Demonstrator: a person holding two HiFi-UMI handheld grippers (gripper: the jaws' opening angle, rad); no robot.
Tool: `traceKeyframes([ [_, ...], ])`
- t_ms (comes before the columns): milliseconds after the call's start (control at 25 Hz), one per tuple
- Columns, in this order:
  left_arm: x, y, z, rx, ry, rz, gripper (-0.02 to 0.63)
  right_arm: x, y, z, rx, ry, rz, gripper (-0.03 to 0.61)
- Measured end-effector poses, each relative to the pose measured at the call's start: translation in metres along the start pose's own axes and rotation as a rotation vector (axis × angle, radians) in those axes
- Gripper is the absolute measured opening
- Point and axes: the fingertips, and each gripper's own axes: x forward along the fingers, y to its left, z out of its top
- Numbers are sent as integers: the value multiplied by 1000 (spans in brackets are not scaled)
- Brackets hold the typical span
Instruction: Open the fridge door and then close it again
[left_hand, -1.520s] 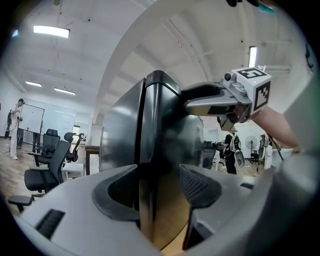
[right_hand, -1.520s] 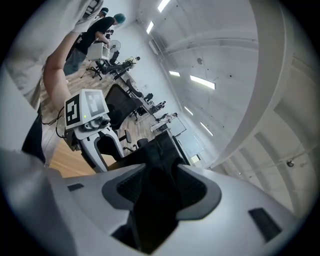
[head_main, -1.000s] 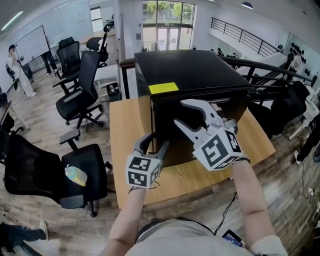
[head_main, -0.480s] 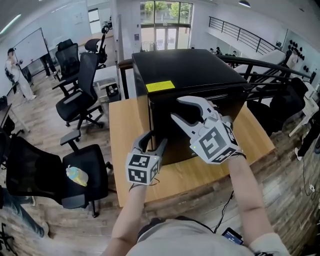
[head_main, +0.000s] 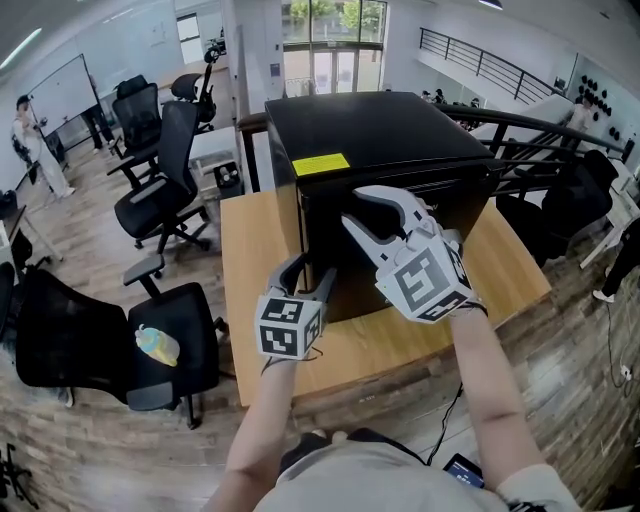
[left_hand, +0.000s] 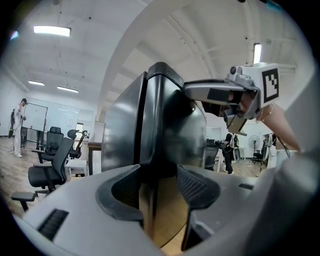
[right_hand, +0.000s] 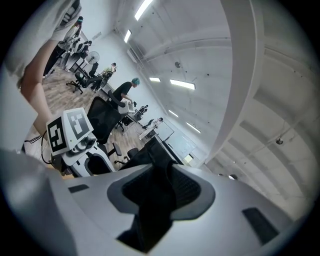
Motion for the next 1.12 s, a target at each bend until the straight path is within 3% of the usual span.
traceKeyframes([
  [560, 1, 1, 0, 8, -12, -9, 209, 3, 3, -3, -139, 21, 43, 109],
  [920, 3, 2, -1, 26, -19, -26, 209, 8, 3, -5, -72, 24, 131, 116],
  [1120, 3, 4, -1, 23, -16, -39, 209, 9, 2, -7, -52, 80, 160, 117],
])
